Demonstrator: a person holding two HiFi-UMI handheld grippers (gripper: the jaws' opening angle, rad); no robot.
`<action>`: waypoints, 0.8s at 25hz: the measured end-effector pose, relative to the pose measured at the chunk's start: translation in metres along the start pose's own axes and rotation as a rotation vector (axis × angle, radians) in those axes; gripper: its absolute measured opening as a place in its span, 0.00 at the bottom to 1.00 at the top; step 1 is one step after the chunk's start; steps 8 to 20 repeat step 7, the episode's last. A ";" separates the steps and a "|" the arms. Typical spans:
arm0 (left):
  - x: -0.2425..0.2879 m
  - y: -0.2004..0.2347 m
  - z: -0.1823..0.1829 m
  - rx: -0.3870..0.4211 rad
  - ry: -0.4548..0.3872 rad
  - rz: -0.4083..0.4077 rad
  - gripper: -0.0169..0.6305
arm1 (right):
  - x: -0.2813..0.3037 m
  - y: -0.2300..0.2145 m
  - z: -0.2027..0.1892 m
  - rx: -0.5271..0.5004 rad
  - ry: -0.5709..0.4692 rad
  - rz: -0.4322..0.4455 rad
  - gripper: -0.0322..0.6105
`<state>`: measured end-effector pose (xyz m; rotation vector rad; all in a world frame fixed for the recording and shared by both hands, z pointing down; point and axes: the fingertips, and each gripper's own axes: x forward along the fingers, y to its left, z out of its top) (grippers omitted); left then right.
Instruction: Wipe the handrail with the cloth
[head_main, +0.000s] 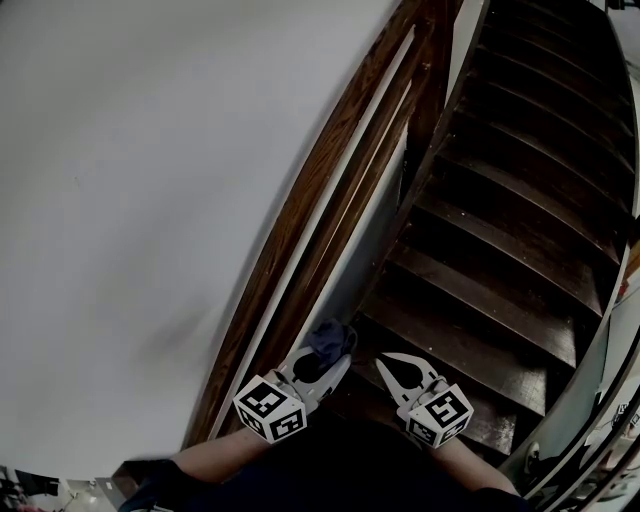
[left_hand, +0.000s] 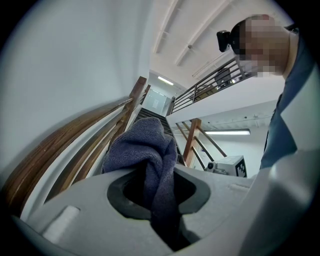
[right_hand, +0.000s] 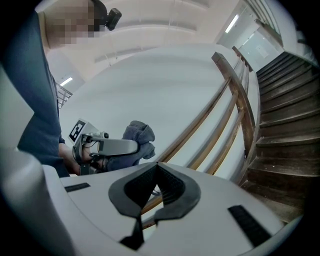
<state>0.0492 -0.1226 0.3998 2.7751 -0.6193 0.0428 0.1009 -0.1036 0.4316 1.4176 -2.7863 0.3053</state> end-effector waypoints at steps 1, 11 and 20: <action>-0.001 -0.001 0.000 0.000 0.001 0.001 0.15 | -0.001 0.000 0.000 0.000 0.000 0.000 0.06; -0.005 -0.006 -0.001 0.002 0.006 0.006 0.15 | -0.009 0.003 0.001 0.002 0.005 -0.009 0.06; -0.005 -0.006 -0.001 0.002 0.006 0.006 0.15 | -0.009 0.003 0.001 0.002 0.005 -0.009 0.06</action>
